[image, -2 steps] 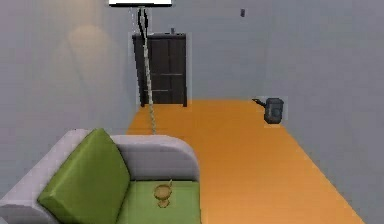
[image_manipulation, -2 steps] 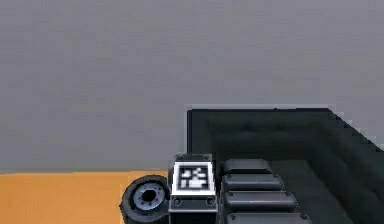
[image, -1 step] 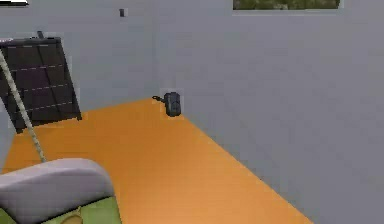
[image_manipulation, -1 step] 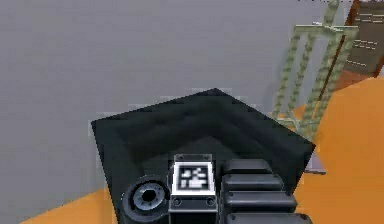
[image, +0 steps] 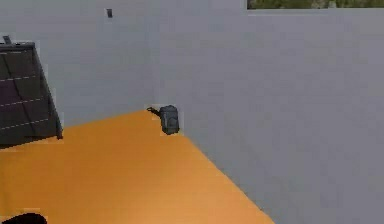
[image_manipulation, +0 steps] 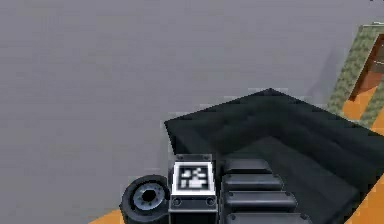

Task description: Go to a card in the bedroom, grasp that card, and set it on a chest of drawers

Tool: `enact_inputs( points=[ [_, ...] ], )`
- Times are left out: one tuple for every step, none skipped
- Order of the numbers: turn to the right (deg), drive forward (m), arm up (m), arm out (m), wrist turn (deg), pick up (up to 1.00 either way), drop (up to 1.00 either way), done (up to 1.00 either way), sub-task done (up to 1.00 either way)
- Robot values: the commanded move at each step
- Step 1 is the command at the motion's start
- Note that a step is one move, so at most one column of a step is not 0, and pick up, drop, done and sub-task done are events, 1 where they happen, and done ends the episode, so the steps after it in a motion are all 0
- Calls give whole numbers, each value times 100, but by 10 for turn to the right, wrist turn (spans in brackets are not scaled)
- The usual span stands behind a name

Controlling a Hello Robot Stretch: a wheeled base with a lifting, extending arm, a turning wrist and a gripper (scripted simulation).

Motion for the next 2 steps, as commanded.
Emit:
enact_inputs(
  points=[
    [-210, 0, 0, 0, 0, 0, 0, 0, 0],
    [0, 100, 0, 0, 0, 0, 0, 0, 0]
  ],
)
